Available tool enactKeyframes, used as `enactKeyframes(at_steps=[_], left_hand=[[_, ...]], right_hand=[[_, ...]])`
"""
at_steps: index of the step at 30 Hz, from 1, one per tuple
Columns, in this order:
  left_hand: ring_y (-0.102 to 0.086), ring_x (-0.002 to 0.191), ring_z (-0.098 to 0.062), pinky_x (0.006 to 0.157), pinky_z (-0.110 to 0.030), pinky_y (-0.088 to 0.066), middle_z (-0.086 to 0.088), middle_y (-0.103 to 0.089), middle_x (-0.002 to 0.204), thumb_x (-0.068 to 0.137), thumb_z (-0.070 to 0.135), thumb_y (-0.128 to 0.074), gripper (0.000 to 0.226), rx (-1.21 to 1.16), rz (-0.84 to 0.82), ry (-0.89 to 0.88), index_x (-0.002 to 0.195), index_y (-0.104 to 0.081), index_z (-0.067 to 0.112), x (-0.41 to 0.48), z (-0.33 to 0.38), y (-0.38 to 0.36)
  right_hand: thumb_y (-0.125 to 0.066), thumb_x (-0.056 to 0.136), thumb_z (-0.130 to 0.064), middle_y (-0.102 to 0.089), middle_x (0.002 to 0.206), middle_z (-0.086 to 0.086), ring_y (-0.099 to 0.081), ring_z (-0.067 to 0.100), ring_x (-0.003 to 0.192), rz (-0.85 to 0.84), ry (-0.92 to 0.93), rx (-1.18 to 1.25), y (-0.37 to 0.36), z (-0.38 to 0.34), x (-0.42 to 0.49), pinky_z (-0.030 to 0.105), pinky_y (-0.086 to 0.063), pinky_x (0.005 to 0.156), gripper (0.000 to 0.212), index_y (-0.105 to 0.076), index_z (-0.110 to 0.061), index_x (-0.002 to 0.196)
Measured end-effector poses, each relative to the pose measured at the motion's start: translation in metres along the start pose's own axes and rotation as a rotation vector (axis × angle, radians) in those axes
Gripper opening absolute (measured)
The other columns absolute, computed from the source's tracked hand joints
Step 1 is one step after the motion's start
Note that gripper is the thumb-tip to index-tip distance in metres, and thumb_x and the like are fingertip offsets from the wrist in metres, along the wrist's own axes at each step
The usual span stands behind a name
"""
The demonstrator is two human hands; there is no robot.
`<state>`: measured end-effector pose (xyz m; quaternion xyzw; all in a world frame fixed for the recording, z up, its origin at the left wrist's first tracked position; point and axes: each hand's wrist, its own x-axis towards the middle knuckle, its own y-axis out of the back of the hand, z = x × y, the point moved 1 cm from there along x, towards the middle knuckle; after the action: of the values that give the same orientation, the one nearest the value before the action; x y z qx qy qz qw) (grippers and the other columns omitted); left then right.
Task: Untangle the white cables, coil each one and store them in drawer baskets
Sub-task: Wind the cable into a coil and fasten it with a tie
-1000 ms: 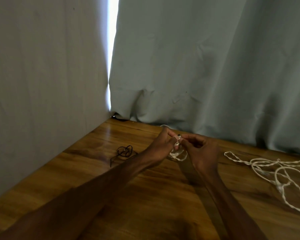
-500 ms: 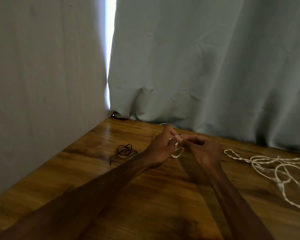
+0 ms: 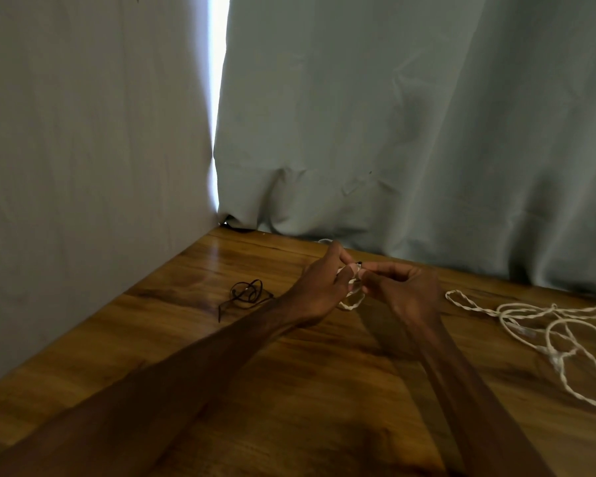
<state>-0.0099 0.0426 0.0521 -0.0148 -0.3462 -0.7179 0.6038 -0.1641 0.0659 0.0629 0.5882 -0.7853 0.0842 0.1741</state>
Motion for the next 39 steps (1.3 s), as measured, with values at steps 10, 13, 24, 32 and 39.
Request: enactKeyframes(at_steps=[10,13,24,32,39], left_hand=[[-0.069,0.095,-0.015,0.094,-0.057,-0.053,0.005,-0.070,0.098,0.108,0.033,-0.045,0.004,0.075,-0.034,-0.049,0.109,-0.047,0.029,0.003,-0.009,-0.002],[-0.068,0.093,-0.013,0.095,-0.057,-0.051,0.008,-0.069,0.095,0.108,0.032,-0.045,0.002,0.123,-0.044,-0.082,0.108,-0.046,0.030,0.004,-0.010,-0.001],[-0.050,0.098,-0.016,0.100,-0.052,-0.038,0.017,-0.052,0.090,0.108,0.031,-0.039,0.004,0.418,-0.123,-0.253,0.109,-0.040,0.035,0.009,-0.019,0.008],[-0.047,0.097,-0.015,0.094,-0.048,-0.042,0.014,-0.050,0.092,0.107,0.030,-0.037,0.009,0.486,-0.181,-0.290,0.113,-0.040,0.035,0.007,-0.019,0.013],[-0.041,0.093,-0.013,0.086,-0.041,-0.036,0.012,-0.047,0.092,0.106,0.025,-0.044,0.009,0.517,-0.187,-0.346,0.113,-0.041,0.030,0.004,-0.015,0.015]], right_hand=[[-0.084,0.078,-0.002,-0.079,0.078,0.007,-0.078,0.027,0.075,0.005,-0.023,0.005,0.000,-0.002,-0.001,0.047,-0.064,0.080,0.011,-0.081,-0.008,0.086],[-0.084,0.078,-0.001,-0.078,0.078,0.010,-0.077,0.030,0.074,0.007,-0.027,0.014,0.000,-0.003,-0.002,0.046,-0.064,0.079,0.011,-0.079,-0.005,0.086],[-0.089,0.074,-0.007,-0.077,0.073,0.005,-0.076,0.018,0.065,-0.043,0.053,-0.210,0.003,-0.003,0.004,0.031,-0.063,0.064,0.022,-0.076,-0.005,0.093],[-0.079,0.082,0.002,-0.078,0.074,-0.001,-0.075,0.015,0.063,-0.107,0.145,-0.291,0.005,-0.003,0.003,0.025,-0.062,0.063,0.017,-0.080,-0.010,0.096],[-0.083,0.076,0.005,-0.078,0.076,0.013,-0.073,0.024,0.065,-0.183,-0.025,-0.107,0.015,-0.006,0.004,0.027,-0.063,0.065,0.017,-0.078,-0.003,0.090]])
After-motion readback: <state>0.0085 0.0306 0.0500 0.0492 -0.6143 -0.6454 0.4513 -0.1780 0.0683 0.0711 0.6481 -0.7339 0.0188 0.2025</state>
